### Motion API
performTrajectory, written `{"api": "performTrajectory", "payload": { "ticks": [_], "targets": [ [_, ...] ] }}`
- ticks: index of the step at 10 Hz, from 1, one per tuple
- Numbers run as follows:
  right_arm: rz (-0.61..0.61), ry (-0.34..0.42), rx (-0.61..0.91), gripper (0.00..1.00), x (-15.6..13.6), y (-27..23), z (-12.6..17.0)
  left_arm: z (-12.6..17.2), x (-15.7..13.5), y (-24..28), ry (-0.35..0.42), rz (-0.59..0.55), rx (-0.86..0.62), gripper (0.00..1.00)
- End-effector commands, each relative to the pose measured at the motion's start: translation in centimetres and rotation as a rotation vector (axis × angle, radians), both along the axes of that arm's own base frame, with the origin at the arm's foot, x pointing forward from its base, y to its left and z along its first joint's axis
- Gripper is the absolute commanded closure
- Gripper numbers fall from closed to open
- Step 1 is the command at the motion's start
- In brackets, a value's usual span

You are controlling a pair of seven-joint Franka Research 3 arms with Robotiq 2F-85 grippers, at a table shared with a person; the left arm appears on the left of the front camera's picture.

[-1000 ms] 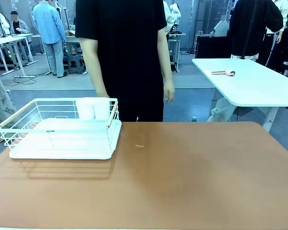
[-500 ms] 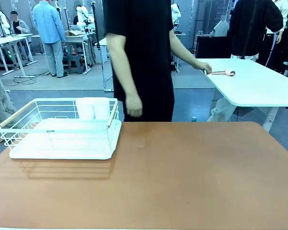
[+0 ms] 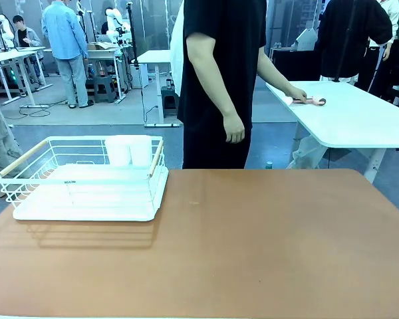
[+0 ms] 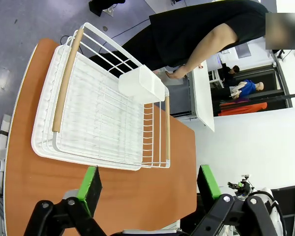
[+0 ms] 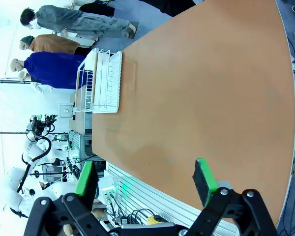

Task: Clean the table.
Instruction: Pick up the Lint Roller when the human hands it over.

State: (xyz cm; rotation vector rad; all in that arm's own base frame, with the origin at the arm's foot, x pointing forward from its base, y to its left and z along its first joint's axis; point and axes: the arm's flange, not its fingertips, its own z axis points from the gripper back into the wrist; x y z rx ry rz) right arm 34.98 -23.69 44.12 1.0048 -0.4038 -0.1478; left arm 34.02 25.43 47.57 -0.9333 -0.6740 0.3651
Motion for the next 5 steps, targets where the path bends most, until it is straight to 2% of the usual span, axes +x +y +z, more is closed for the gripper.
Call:
{"api": "performTrajectory", "payload": {
  "ticks": [1, 5],
  "targets": [
    [0.003, -0.016, 0.013, 0.0, 0.03, 0.08, 0.24, 0.11, -0.05, 0.14, -0.018, -0.002, -0.023, 0.0],
    [0.003, -0.016, 0.013, 0.0, 0.03, 0.08, 0.24, 0.11, -0.05, 0.14, -0.018, -0.002, -0.023, 0.0]
  ]
}}
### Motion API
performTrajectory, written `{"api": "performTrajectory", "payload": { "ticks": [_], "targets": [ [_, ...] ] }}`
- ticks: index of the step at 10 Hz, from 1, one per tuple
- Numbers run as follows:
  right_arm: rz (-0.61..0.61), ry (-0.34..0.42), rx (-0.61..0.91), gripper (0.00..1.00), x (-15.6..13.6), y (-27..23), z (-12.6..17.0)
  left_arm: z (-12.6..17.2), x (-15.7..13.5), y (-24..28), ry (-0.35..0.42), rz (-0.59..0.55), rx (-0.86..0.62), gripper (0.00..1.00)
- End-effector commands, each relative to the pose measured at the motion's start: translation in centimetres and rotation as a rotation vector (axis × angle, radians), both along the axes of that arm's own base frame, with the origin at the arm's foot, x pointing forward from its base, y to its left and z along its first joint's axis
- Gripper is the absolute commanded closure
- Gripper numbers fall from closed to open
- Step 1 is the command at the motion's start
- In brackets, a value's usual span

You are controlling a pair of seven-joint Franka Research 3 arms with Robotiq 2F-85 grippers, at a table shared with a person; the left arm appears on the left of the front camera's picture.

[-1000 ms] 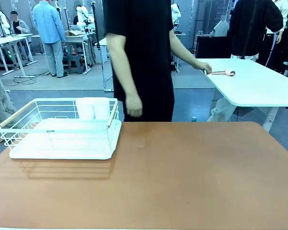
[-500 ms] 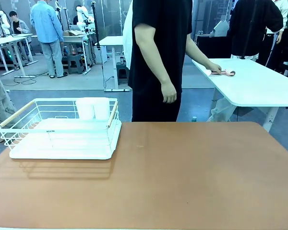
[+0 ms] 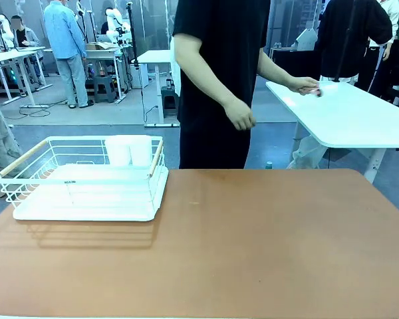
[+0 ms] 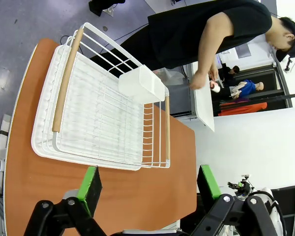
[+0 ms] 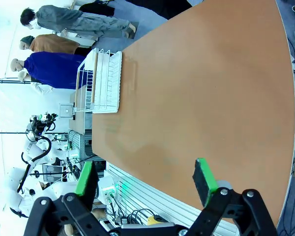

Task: Clean the table.
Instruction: Pick up the Lint Roller when the human hands it over.

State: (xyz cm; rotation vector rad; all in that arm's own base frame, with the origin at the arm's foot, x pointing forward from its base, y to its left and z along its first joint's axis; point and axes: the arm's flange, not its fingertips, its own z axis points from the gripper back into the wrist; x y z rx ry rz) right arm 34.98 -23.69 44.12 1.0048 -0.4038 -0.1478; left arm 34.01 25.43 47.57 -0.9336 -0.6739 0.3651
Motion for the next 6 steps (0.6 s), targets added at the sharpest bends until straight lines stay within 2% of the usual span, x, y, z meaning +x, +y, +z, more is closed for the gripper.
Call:
{"api": "performTrajectory", "payload": {
  "ticks": [1, 6],
  "targets": [
    [0.004, -0.016, 0.013, 0.0, 0.03, 0.08, 0.24, 0.11, -0.05, 0.14, -0.018, -0.002, -0.022, 0.0],
    [0.004, -0.016, 0.013, 0.0, 0.03, 0.08, 0.24, 0.11, -0.05, 0.14, -0.018, -0.002, -0.022, 0.0]
  ]
}}
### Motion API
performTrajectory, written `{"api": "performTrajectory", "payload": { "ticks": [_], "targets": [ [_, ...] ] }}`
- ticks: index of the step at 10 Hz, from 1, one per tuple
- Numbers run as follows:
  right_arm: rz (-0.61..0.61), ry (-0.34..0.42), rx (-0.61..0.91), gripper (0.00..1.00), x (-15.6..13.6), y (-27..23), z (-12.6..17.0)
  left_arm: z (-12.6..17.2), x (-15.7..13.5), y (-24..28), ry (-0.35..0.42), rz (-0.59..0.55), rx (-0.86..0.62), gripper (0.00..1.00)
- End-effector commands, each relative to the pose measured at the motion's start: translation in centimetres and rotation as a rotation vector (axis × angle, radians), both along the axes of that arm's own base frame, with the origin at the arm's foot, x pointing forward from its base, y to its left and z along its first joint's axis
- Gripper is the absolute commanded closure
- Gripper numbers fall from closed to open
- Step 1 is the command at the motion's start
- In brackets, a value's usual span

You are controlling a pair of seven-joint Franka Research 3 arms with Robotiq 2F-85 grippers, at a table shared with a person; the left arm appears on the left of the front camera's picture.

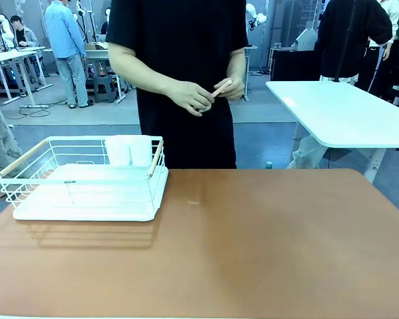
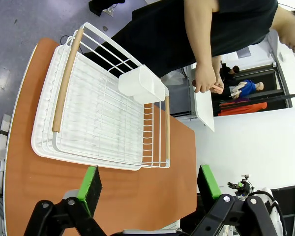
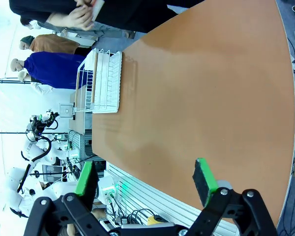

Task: Clean the table.
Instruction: Pick up the Lint Roller when the human hands it over.

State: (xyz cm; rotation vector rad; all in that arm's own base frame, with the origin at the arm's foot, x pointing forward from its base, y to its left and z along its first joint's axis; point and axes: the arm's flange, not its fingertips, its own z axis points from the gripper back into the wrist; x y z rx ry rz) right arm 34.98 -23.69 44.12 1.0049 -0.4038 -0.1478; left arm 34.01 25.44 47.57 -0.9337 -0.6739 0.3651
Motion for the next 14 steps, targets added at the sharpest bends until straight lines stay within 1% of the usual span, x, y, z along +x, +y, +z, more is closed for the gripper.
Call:
{"api": "performTrajectory", "payload": {
  "ticks": [1, 14],
  "targets": [
    [0.004, -0.016, 0.013, 0.0, 0.03, 0.08, 0.24, 0.11, -0.04, 0.14, -0.018, -0.002, -0.022, 0.0],
    [0.004, -0.016, 0.013, 0.0, 0.03, 0.08, 0.24, 0.11, -0.04, 0.14, -0.018, -0.002, -0.022, 0.0]
  ]
}}
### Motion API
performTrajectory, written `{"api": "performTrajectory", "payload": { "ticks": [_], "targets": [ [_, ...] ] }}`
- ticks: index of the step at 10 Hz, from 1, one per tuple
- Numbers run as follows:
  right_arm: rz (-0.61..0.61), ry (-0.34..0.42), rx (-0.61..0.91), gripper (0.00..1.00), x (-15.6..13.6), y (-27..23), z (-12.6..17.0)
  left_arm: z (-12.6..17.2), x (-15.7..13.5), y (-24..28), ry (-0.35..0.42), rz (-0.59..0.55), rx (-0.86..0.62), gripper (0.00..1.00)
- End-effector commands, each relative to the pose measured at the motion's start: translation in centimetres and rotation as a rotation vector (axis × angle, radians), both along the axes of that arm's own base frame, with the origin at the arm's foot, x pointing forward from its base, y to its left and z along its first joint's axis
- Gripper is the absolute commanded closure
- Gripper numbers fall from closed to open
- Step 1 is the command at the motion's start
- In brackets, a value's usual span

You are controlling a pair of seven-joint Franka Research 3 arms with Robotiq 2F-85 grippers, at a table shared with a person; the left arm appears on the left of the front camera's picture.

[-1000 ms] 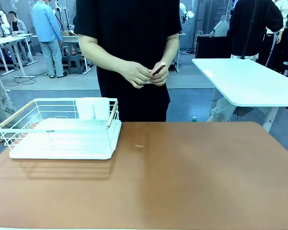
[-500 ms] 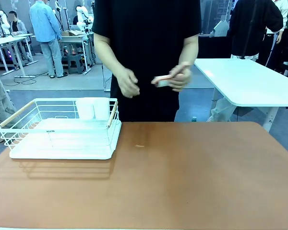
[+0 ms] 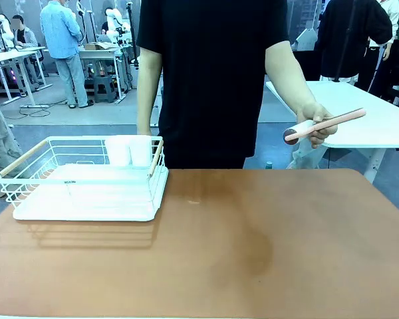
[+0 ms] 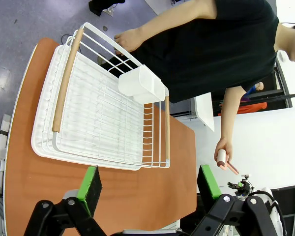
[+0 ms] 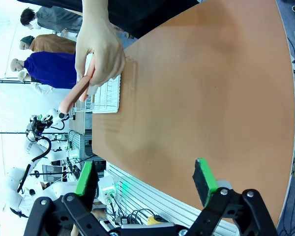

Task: Clean the table.
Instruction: Pick up the Lint Roller when the human hands it over.

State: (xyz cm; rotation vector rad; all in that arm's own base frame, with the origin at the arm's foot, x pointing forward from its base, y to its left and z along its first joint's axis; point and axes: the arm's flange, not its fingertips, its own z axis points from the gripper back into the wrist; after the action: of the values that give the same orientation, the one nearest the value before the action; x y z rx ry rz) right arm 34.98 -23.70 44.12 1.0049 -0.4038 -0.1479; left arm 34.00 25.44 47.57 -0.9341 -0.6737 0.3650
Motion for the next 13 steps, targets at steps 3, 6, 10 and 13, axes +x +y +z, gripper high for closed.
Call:
{"api": "performTrajectory", "payload": {
  "ticks": [3, 6, 10, 13],
  "targets": [
    [0.004, -0.016, 0.013, 0.0, 0.0, 0.1, 0.2, 0.1, 0.0, 0.1, -0.018, -0.002, -0.022, 0.0],
    [0.004, -0.016, 0.013, 0.0, 0.0, 0.1, 0.2, 0.1, 0.0, 0.1, -0.018, -0.002, -0.022, 0.0],
    [-0.076, 0.082, 0.008, 0.0, -1.1, 0.8, 2.2, 0.1, 0.0, 0.1, -0.018, -0.002, -0.022, 0.0],
    [-0.294, 0.308, -0.061, 0.0, -4.4, 9.7, 8.8, 0.1, 0.0, 0.1, -0.018, -0.002, -0.022, 0.0]
  ]
}}
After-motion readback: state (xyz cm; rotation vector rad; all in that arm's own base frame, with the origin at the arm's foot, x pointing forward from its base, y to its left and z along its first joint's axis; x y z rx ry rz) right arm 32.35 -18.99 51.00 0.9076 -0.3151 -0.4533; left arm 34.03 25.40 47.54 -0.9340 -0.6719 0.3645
